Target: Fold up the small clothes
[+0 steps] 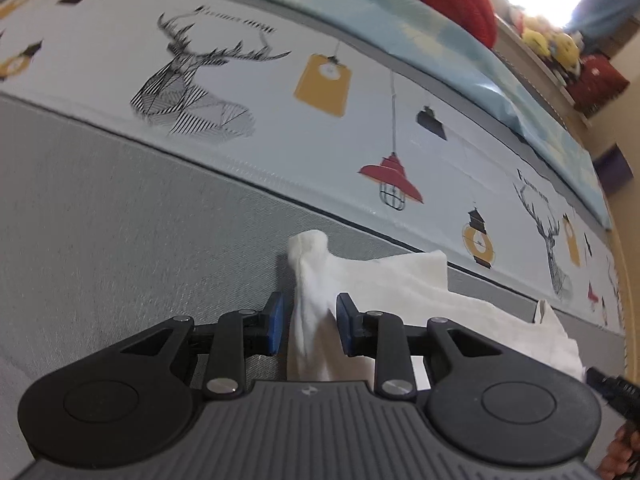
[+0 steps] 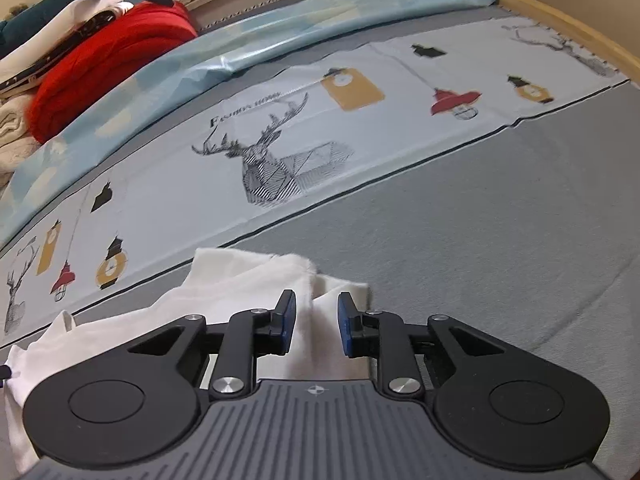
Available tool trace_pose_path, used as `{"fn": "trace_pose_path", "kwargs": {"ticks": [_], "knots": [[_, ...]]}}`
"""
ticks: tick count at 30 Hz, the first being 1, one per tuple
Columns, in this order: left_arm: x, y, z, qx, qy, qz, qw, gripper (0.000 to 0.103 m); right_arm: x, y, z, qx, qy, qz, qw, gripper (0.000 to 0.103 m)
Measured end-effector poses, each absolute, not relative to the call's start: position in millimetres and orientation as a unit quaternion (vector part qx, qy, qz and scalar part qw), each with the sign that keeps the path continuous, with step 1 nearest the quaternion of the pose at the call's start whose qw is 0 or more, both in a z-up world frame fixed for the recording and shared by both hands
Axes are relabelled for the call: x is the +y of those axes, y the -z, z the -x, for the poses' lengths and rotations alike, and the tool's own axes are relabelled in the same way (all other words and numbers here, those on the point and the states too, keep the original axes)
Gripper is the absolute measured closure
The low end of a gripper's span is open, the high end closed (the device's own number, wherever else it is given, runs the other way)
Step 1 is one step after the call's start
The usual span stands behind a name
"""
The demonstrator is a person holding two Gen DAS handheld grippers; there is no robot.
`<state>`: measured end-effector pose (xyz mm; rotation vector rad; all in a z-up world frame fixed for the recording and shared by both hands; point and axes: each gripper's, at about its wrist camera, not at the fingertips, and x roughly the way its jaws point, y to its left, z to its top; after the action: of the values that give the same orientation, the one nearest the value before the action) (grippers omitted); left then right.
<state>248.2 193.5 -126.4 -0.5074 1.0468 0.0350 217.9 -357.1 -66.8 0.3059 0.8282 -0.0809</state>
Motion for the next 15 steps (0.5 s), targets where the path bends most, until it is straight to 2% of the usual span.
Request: {"fn": "trace_pose_path", "kwargs": {"ticks": [5, 10, 12, 13, 15], "knots": [[209.1, 134.5, -248.4, 0.494, -0.037, 0.304, 0.814, 0.072, -349.5, 73.7, -225.7, 0.411, 0.03, -0.152, 0.898, 0.079], [200.2, 133.8, -254.6, 0.495, -0.04, 0.28, 0.822, 0.073, -337.5, 81.1, -231.6, 0.42, 0.02, -0.136, 0.897, 0.079], [196.4, 129.3, -255.5, 0.485, -0.046, 0.258, 0.834, 0.082, -332.2, 81.4, -232.2, 0.417, 0.018, -0.115, 0.901, 0.097], [193.7, 124.7, -256.4, 0.478, -0.047, 0.24, 0.844, 0.096, -329.4, 79.1, -231.6, 0.409, 0.021, -0.098, 0.907, 0.099], [189.3, 114.4, -256.0, 0.456, -0.042, 0.218, 0.862, 0.099, -325.9, 69.7, -227.7, 0.38, 0.022, -0.08, 0.921, 0.1]]}}
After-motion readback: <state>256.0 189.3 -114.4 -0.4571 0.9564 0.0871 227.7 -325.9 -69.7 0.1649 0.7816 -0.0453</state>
